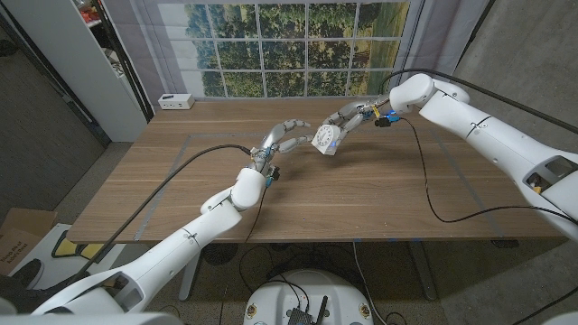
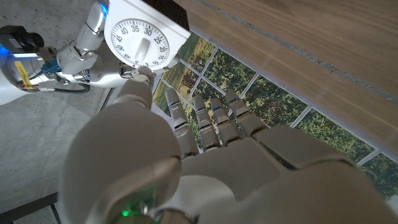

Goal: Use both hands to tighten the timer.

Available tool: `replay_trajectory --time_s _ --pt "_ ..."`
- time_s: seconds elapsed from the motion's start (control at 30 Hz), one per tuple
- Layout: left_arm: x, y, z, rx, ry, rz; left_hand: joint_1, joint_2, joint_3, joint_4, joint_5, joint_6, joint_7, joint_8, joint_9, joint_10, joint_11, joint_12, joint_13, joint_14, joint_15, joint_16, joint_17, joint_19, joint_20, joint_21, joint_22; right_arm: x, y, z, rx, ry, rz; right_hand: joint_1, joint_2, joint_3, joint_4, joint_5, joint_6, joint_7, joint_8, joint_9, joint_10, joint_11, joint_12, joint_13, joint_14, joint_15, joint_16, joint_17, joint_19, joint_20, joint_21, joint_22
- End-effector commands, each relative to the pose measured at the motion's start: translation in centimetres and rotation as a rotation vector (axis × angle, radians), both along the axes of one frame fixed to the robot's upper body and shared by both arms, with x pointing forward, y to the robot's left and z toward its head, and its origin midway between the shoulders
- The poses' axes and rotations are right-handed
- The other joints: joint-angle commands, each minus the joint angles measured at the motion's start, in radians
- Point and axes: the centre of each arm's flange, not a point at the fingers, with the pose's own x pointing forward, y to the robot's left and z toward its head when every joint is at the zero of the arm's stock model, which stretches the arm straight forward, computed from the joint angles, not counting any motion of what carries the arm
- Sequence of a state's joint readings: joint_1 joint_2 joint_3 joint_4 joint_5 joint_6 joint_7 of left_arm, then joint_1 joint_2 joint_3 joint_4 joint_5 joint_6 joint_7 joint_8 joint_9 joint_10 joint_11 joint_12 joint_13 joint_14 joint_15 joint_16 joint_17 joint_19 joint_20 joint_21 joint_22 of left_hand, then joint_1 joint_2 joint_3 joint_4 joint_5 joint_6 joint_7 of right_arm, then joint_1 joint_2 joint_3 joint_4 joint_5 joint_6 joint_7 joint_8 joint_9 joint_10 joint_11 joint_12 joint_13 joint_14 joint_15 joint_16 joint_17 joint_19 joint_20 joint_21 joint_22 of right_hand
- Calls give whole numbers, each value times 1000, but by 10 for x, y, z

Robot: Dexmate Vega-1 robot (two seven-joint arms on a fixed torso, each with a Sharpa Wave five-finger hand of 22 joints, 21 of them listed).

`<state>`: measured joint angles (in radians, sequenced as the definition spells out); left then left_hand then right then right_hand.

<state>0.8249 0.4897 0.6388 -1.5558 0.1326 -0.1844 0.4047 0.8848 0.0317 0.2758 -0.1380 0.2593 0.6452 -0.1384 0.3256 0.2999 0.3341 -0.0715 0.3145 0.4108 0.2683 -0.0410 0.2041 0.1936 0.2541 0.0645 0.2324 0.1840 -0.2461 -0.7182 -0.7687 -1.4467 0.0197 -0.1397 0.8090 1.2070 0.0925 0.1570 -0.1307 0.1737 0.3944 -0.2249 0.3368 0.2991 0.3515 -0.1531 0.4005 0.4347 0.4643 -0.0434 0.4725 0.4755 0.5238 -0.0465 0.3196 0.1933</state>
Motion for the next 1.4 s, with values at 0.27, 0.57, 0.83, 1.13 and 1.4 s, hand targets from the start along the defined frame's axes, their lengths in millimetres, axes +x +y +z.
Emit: replay_trajectory --time_s 0.27,0.57,0.83,1.13,1.4 --pt "-4 -20 0 -23 -27 -9 29 4 -6 0 19 55 -1 23 13 25 -9 11 10 16 -51 12 8 17 -3 -5 6 1 -11 -7 130 133 41 -28 33 5 1 9 29 8 3 7 50 48 9 74 14 -179 -8 0 7 -29 7 3" --pt "-8 -23 -2 -26 -27 -15 44 12 -8 1 22 86 12 35 21 28 -10 13 15 20 -52 14 11 20 -5 -5 6 3 -14 -11 163 165 58 -31 33 4 1 8 28 8 0 8 49 50 10 78 10 -178 -13 0 2 -28 6 3" --pt "-10 -25 -3 -29 -23 -6 40 10 -18 7 21 92 27 38 29 31 -8 15 19 21 -55 14 13 21 -8 -5 7 8 -18 -14 195 174 78 -22 34 9 -8 9 23 12 -5 11 45 33 9 82 4 -183 -17 4 -9 -31 4 3" --pt "-9 -24 -3 -34 -5 22 37 12 -25 13 21 87 31 37 36 22 -4 11 22 13 -52 11 14 20 -5 -6 7 9 -18 -16 212 185 124 -14 35 11 -13 10 26 6 -7 12 43 18 7 85 -3 -184 -18 9 -19 -33 2 3" --pt "-7 -28 2 -40 -9 -4 29 23 -29 22 21 92 26 39 40 22 -3 11 24 12 -49 11 16 21 -4 -6 8 8 -19 -18 228 188 143 -4 38 14 -18 10 29 7 -9 14 40 8 5 89 -15 -183 -18 17 -32 -38 -1 3"
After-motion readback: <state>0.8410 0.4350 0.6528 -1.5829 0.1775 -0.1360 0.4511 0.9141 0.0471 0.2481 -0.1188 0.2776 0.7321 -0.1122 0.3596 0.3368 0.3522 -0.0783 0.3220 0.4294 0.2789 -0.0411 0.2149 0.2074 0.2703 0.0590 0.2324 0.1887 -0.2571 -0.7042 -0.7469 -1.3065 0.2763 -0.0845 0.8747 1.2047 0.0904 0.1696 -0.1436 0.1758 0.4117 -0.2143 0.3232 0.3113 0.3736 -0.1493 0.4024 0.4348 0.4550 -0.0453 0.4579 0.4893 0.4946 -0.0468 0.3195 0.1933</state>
